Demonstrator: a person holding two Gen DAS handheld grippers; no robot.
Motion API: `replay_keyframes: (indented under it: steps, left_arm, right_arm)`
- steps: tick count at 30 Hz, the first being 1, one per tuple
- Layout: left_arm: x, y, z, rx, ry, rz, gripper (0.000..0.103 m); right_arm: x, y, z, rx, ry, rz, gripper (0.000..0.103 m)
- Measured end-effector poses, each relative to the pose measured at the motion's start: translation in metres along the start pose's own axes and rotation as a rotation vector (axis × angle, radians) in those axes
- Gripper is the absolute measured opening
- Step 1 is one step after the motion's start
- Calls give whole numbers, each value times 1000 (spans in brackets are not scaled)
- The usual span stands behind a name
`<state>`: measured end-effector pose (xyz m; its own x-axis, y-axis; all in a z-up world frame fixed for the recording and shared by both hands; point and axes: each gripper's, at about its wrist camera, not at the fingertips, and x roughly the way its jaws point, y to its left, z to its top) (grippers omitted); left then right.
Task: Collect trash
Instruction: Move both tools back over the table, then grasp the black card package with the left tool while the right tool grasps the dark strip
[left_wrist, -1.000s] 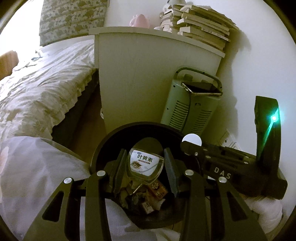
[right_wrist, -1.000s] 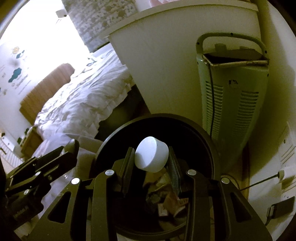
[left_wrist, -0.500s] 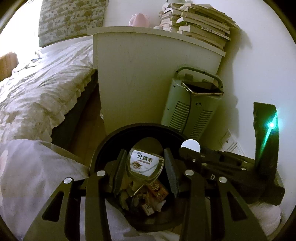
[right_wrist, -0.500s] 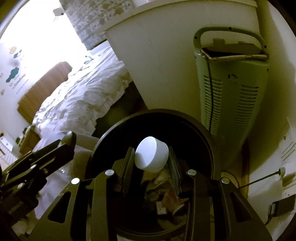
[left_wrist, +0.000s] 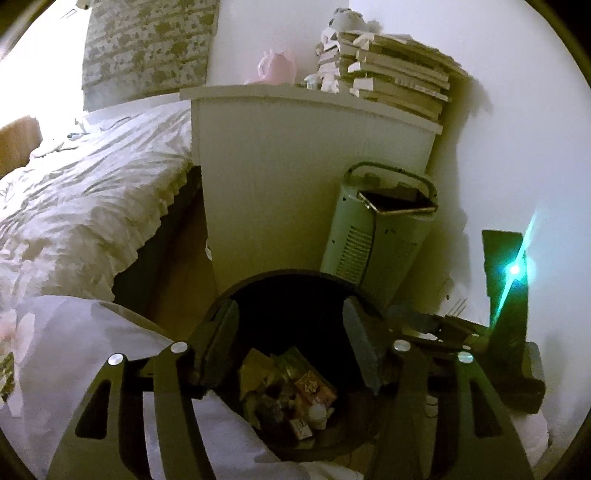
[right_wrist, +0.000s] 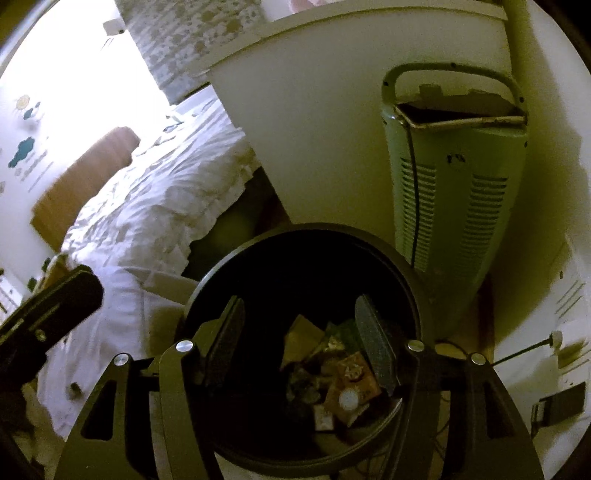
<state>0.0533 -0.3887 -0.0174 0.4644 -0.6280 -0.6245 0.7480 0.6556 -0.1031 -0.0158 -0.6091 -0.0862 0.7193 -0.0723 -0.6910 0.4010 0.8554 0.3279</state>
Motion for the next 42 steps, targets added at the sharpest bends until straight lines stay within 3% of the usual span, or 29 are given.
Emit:
replay_keyframes:
  steps: [11,17,23,29,33,35,37,42]
  left_arm:
    - [-38,29,-6,-40,-53,43,74]
    - [-59,76,-25,-117,-50,110,77]
    - [-84,149,-52,-238,-34,228,83]
    - [-100,244,-83,-395,33,388,86]
    - [-99,282,-95,-472,69,424,86]
    - [-95,291,-97,-469,85,435,86]
    - [-87,294,-96,-449,108,442,86]
    - [-68,297,-98,-448,150,459,86]
  right_arm:
    - [-11,47,3,-89,-10,61,63]
    - [-13,100,-5,-210,13,151,63]
    - [-7,170,-28,-393,79,250,63]
    - [1,236,-59,-572,152,325,63]
    - [6,277,-82,-721,187,361,63]
    - [9,290,-93,-780,201,380,64]
    - [13,303,-102,-836,215,401,72]
    - [27,325,-119,-947,275,418,72]
